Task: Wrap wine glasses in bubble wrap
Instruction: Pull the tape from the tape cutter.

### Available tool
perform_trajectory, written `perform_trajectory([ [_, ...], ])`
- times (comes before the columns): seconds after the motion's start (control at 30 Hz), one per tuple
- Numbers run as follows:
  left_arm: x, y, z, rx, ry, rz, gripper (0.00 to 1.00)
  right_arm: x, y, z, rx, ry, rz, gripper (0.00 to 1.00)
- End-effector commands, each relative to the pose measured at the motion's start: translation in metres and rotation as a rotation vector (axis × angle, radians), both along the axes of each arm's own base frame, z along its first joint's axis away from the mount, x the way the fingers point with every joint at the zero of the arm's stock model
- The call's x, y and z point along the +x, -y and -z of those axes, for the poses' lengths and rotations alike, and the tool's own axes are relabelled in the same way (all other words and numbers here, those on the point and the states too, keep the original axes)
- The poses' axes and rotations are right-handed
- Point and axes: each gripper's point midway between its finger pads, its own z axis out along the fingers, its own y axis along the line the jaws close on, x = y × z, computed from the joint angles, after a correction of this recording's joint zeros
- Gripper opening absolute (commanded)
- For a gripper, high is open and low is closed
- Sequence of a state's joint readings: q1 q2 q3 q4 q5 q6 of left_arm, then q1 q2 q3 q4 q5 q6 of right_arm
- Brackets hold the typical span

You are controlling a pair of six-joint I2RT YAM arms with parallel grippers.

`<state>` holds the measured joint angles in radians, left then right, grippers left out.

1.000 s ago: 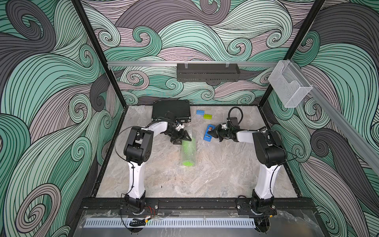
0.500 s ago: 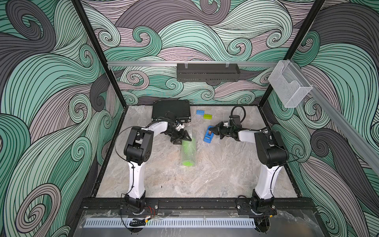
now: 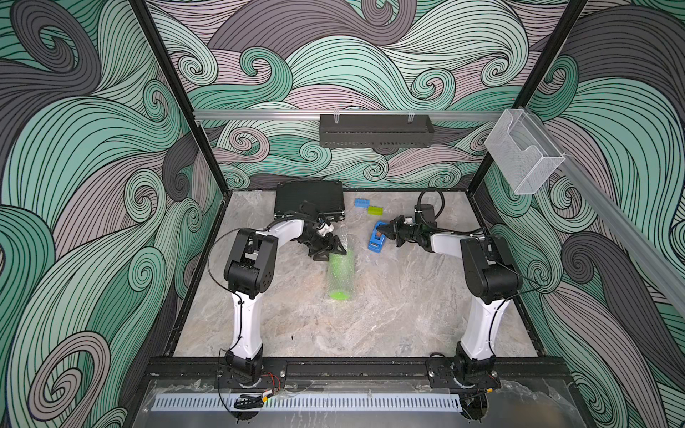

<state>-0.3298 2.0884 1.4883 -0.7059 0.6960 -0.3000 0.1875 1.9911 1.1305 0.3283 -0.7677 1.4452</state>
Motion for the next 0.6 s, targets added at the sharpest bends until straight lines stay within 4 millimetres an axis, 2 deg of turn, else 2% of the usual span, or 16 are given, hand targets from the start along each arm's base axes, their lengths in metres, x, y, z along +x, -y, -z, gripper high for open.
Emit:
perform_trajectory([
  [0.0, -0.037, -0.036, 0.056, 0.263, -0.147, 0.017, 0.69, 0.002, -0.005, 0.005, 0.035, 0.019, -0.018, 0.00],
  [0.1, -0.041, -0.034, 0.060, 0.251, -0.159, 0.011, 0.69, -0.001, -0.003, 0.018, 0.029, -0.005, -0.004, 0.00],
  [0.17, -0.041, -0.033, 0.061, 0.248, -0.176, 0.013, 0.69, -0.001, -0.003, 0.014, 0.039, -0.016, 0.004, 0.00],
  [0.3, -0.040, -0.034, 0.057, 0.254, -0.153, 0.013, 0.69, 0.009, -0.005, -0.030, 0.075, 0.055, 0.019, 0.00],
  [0.37, -0.043, -0.031, 0.061, 0.239, -0.176, 0.008, 0.69, 0.010, -0.006, -0.044, 0.056, 0.076, 0.005, 0.00],
  [0.43, -0.041, -0.032, 0.060, 0.247, -0.178, 0.012, 0.69, 0.009, -0.008, -0.044, 0.050, 0.073, -0.006, 0.00],
  [0.57, -0.041, -0.032, 0.058, 0.244, -0.164, 0.010, 0.69, 0.005, -0.007, -0.020, 0.054, 0.032, 0.015, 0.00],
])
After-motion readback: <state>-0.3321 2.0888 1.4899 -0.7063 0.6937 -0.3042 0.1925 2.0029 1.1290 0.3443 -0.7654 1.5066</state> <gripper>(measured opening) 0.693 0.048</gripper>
